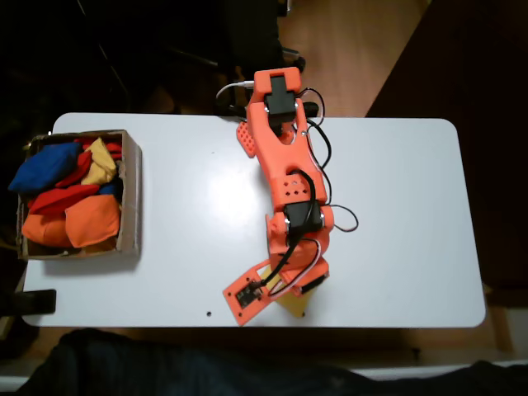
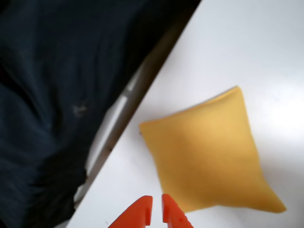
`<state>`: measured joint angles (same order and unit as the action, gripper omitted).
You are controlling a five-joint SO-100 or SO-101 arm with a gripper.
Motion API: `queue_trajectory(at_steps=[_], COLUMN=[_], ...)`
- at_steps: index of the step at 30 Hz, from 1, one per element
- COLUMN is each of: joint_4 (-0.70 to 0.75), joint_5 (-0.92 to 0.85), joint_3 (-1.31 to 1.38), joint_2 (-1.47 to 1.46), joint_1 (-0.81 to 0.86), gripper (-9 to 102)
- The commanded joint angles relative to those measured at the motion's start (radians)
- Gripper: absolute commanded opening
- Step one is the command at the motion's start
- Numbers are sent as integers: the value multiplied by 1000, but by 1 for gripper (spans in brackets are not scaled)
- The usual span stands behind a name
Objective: Grasp a bag and put it in the box.
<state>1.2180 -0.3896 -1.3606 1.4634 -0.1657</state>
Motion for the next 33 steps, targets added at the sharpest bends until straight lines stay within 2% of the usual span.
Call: queue_trajectory(at_steps=[1, 12, 21, 27, 33], joint_4=[3, 14, 84, 155, 245], joint_5=[-5, -77, -115, -124, -232], joint_3=[75, 192, 304, 345, 357], joint_2=[-3, -127, -239, -285, -305], joint_1=[12, 21, 17, 14, -5], gripper=[2, 2, 2, 9, 14])
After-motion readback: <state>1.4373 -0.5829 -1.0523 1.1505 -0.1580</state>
